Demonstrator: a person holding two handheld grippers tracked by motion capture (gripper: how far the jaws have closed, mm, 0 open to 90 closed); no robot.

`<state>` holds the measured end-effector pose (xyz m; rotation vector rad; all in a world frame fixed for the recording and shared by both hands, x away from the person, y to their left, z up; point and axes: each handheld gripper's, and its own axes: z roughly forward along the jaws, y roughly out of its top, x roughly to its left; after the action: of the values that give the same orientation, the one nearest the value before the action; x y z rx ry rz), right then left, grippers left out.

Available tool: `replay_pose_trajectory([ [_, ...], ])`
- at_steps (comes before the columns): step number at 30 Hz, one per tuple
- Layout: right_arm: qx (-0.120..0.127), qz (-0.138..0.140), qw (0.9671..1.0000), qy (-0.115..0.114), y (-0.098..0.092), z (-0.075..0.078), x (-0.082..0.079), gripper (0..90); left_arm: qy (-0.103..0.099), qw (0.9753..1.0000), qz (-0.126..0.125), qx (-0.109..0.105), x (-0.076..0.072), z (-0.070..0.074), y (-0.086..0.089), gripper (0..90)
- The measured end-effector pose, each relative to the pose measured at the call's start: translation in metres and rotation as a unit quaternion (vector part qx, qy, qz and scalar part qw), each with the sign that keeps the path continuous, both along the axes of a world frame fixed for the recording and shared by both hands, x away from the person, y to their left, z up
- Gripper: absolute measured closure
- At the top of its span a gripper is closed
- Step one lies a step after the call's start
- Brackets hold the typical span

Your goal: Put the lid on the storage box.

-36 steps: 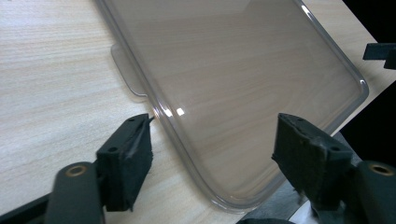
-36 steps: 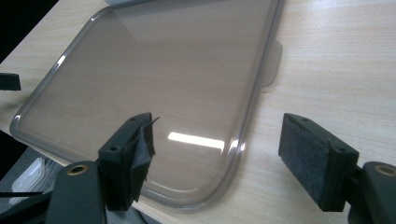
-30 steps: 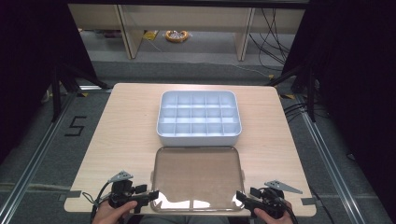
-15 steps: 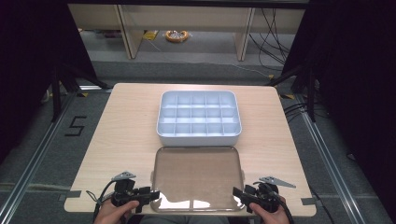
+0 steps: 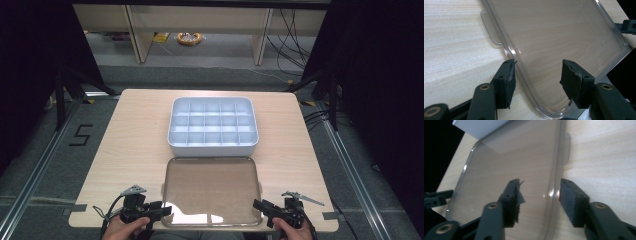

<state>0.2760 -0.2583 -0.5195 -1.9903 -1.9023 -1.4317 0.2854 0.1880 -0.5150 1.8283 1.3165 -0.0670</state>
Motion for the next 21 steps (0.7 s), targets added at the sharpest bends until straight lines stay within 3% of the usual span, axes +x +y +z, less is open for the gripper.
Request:
replay_pose_trajectory([
  [1, 0.015, -0.01, 0.9996, 0.019, 0.001, 0.002, -0.002, 56.3, -0.001, 1.0, -0.004, 0.0, 0.0, 0.0, 0.001, 44.4],
  [4, 0.021, -0.001, 0.9996, 0.018, -0.002, -0.001, -0.004, 61.2, -0.001, 1.0, 0.0, -0.002, 0.0, 0.0, 0.001, 44.4],
  [5, 0.029, 0.0, 0.9991, 0.032, -0.002, 0.0, -0.005, 62.8, -0.002, 1.0, -0.001, -0.003, 0.0, 0.0, 0.001, 44.2],
  [10, 0.059, 0.017, 0.9977, 0.028, -0.005, -0.004, -0.009, 66.3, -0.002, 0.9999, -0.011, -0.002, 0.0, 0.0, 0.002, 43.3],
  [11, 0.047, 0.024, 0.9986, 0.012, -0.004, -0.004, -0.009, 65.8, -0.002, 0.9999, -0.011, -0.001, -0.001, 0.0, 0.002, 43.2],
  [13, 0.042, 0.034, 0.9985, 0.008, -0.004, 0.0, -0.01, 65.7, 0.0, 0.9999, -0.01, -0.007, 0.0, -0.001, 0.003, 41.7],
  [15, 0.022, 0.05, 0.9982, -0.026, -0.005, 0.002, -0.011, 65.6, 0.003, 0.9999, -0.012, -0.011, 0.0, -0.001, 0.003, 39.4],
  [16, 0.009, 0.059, 0.9974, -0.041, -0.005, 0.004, -0.012, 65.2, 0.003, 0.9999, -0.012, -0.011, 0.0, -0.001, 0.003, 37.0],
  [19, 0.01, 0.07, 0.995, -0.071, -0.003, 0.012, -0.016, 64.9, -0.005, 0.9996, -0.029, -0.002, 0.001, 0.0, 0.002, 32.5],
  [21, -0.005, 0.083, 0.9912, -0.103, -0.002, 0.017, -0.016, 64.7, -0.004, 0.9997, -0.025, -0.006, 0.001, 0.0, 0.002, 30.7],
])
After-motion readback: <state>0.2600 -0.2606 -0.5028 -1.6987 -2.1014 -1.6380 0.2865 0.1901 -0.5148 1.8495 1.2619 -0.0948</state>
